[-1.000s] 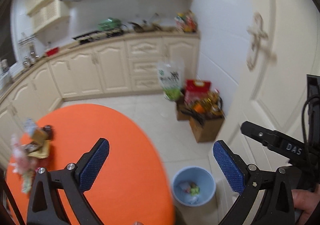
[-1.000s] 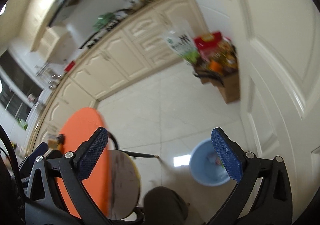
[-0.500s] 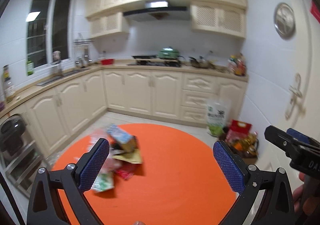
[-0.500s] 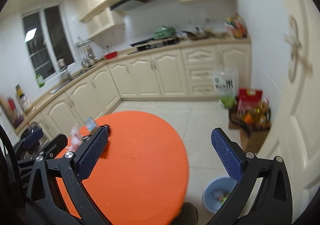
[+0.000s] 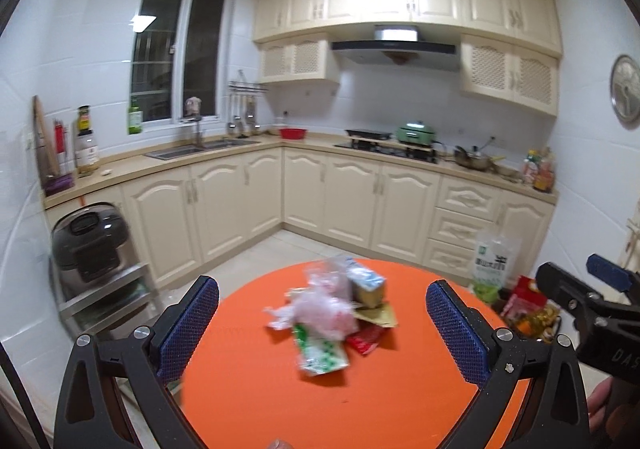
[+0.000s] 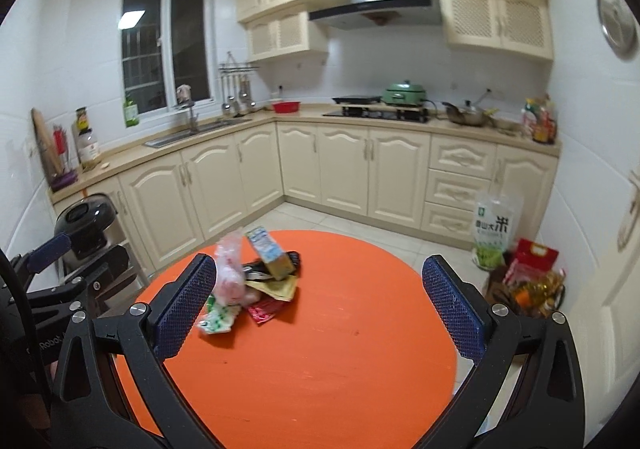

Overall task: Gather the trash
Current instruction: 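Move both tools back to the orange table, then grasp the green-checked bag with the left tool while the right tool grasps a pink-printed plastic bag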

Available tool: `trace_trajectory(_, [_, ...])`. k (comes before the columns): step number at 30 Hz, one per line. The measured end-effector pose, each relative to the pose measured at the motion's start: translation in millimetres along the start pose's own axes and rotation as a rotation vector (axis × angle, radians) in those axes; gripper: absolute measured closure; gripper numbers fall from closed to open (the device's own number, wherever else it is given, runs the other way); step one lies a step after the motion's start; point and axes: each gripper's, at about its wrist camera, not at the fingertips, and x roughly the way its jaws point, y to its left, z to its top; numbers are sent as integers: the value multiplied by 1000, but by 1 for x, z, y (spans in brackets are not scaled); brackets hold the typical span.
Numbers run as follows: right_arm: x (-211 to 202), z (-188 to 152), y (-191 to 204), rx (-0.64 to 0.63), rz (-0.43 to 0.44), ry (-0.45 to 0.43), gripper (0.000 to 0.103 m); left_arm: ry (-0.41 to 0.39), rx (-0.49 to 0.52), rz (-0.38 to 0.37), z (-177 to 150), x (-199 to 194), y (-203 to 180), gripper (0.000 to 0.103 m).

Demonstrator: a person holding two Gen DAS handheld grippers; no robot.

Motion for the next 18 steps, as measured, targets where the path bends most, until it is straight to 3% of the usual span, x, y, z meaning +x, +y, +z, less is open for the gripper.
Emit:
trace_trajectory(8, [25,-19,8,-38,14,63,0,99,-46,60,-18,13,8,1])
trace_trajectory(18, [87,-47,3,-34,32,213,0,250,-54,29,10,86,-1,1])
